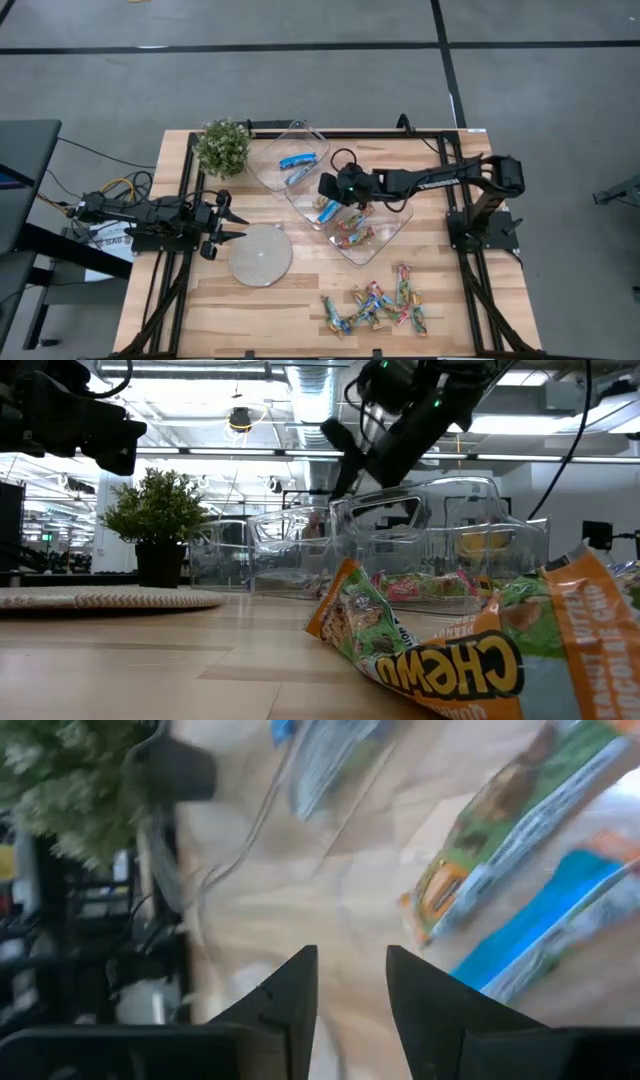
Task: Pick and place Granola Bars by type
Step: Put the yellow granola bar into the middle transparent bin
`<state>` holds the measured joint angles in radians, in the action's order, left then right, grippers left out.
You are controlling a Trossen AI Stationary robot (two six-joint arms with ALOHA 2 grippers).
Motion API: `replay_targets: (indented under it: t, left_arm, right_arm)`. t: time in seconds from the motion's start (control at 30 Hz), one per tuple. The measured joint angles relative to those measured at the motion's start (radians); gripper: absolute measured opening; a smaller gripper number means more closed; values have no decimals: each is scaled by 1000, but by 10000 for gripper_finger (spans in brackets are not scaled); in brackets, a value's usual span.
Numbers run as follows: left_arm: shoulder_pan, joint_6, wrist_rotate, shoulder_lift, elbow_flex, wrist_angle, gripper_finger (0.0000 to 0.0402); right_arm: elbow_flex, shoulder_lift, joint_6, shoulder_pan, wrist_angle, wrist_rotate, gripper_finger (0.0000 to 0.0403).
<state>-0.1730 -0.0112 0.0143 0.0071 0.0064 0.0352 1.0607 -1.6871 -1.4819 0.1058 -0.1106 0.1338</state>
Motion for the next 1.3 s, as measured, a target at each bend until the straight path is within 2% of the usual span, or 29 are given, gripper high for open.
replay_targets:
  t: [0.3, 0.6, 0.8, 1.03, 1.3]
  left_arm:
    - [0, 0, 0, 0, 0, 0, 138]
    - [0, 0, 0, 0, 0, 0, 138]
    - [0, 0, 0, 0, 0, 0, 138]
    - [0, 0, 0, 0, 0, 0, 138]
    - [0, 0, 0, 0, 0, 0, 138]
  right_arm:
    - [3, 118, 208, -72, 24, -21, 113]
    - [3, 205, 578, -172, 14, -238, 113]
    - [3, 243, 734, -262, 14, -348, 113]
    - [2, 264, 835, -371, 16, -513, 113]
    - [3, 272, 837, -450, 14, -520, 113]
